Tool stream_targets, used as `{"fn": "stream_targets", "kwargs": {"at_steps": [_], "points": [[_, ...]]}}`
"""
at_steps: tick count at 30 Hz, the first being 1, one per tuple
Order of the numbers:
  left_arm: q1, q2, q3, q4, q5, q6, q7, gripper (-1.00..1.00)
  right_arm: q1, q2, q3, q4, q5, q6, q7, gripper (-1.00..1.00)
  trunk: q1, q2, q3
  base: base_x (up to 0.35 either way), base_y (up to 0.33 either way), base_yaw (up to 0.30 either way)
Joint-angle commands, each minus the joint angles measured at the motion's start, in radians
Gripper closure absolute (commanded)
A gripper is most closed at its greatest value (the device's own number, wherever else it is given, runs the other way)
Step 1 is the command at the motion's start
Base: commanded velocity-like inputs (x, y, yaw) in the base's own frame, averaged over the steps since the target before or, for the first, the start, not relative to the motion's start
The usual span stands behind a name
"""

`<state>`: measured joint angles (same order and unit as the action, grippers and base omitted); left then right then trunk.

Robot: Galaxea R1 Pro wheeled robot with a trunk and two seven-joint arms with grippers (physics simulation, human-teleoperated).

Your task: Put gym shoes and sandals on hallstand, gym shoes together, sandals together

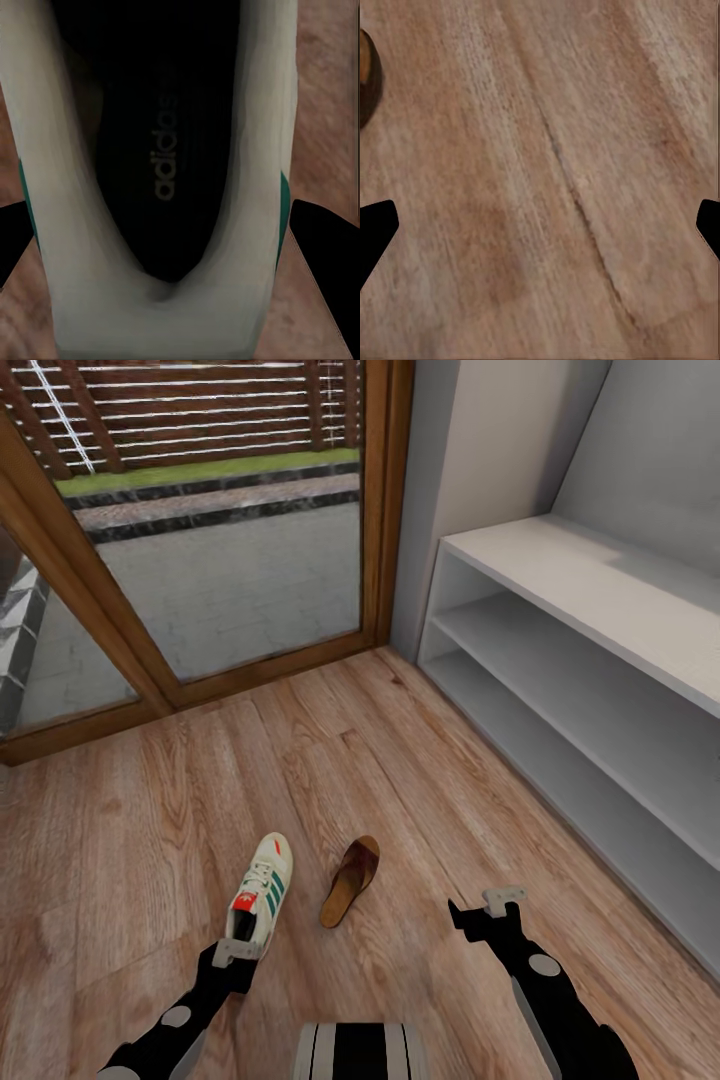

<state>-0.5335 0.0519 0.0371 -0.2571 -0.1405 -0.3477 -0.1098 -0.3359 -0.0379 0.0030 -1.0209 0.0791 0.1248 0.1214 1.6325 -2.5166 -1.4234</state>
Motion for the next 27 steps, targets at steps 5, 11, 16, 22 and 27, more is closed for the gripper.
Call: {"fn": "stream_targets", "kwargs": {"at_steps": [5, 11, 16, 22, 27], "points": [[0.000, 0.004, 0.006, -0.008, -0.009, -0.004, 0.000, 1.00, 0.000, -0.001, -0.001, -0.004, 0.008, 0.006, 0.003, -1.00, -0.002, 0.001, 0.019, 0.000, 0.000, 0.000], [0.026, 0.012, 0.007, -0.010, -0.009, -0.003, 0.035, 1.00, 0.003, -0.004, -0.008, -0.009, 0.010, 0.003, -0.001, -1.00, -0.005, 0.002, 0.044, 0.000, 0.000, -0.021], [0.047, 0.012, 0.007, -0.011, -0.008, -0.004, 0.052, 1.00, 0.004, -0.025, -0.011, -0.006, 0.012, 0.003, -0.044, -1.00, -0.007, 0.004, 0.070, 0.000, 0.000, -0.080], [0.082, 0.012, 0.011, -0.012, 0.003, -0.005, 0.060, 1.00, 0.012, -0.059, -0.011, 0.007, 0.012, -0.005, -0.089, -1.00, -0.010, 0.005, 0.103, 0.000, 0.000, -0.088], [0.110, 0.013, 0.025, -0.012, 0.020, -0.018, 0.062, 1.00, 0.043, -0.063, -0.011, 0.070, 0.011, -0.063, -0.098, -1.00, -0.012, 0.006, 0.130, 0.000, 0.000, -0.089]]}}
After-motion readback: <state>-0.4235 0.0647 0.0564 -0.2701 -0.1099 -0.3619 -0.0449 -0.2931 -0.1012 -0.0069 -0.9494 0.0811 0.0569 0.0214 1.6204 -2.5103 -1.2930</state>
